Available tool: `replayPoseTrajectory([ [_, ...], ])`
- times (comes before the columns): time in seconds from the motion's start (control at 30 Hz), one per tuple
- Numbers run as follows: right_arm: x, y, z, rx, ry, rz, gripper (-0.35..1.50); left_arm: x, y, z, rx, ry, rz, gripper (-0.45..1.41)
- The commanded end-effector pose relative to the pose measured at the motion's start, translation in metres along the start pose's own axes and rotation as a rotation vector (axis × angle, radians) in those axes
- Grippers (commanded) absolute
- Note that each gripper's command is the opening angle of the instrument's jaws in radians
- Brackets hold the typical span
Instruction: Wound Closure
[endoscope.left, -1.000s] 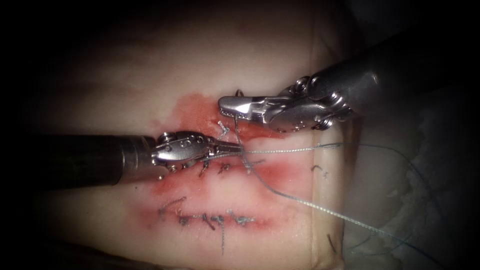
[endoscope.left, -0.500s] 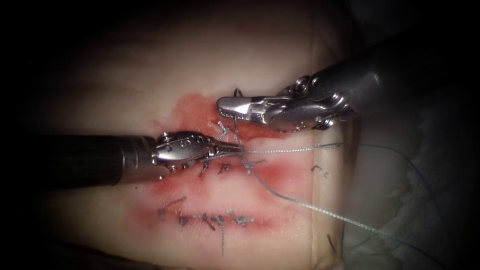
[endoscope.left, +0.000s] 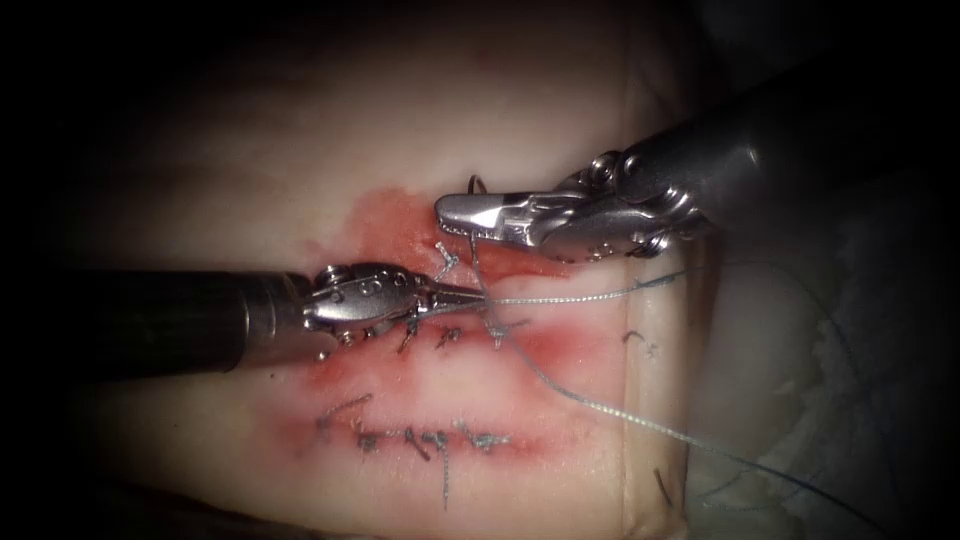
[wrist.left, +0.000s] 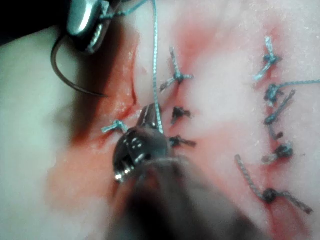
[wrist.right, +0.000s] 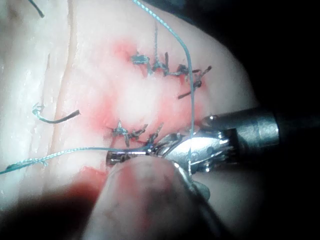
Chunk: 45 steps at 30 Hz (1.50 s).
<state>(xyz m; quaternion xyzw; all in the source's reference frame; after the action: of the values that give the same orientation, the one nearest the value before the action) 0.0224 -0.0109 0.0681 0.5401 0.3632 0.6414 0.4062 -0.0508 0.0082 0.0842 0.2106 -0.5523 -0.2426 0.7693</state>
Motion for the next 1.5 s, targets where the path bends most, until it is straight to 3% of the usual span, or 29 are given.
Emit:
replayPoseTrajectory([
  [0.03,0.0,0.0003,0.0009,0.001,-0.001,-0.002,-0.35,-0.0001,0.0005,0.0008,0.0,-0.002,0.003,-0.45],
  [0.5,-0.0002,0.0011,0.001,0.005,0.007,0.038,-0.35,0.0002,0.0007,0.0007,-0.003,0.007,-0.011,-0.45],
  [0.93,-0.0006,0.0011,0.001,0.027,0.083,0.187,-0.35,0.0002,0.0007,0.0006,-0.002,0.011,-0.017,-0.45],
  [1.5,-0.0006,0.0012,0.0009,0.035,0.102,0.306,-0.35,0.0003,0.0007,0.0006,0.003,0.013,-0.04,-0.45],
])
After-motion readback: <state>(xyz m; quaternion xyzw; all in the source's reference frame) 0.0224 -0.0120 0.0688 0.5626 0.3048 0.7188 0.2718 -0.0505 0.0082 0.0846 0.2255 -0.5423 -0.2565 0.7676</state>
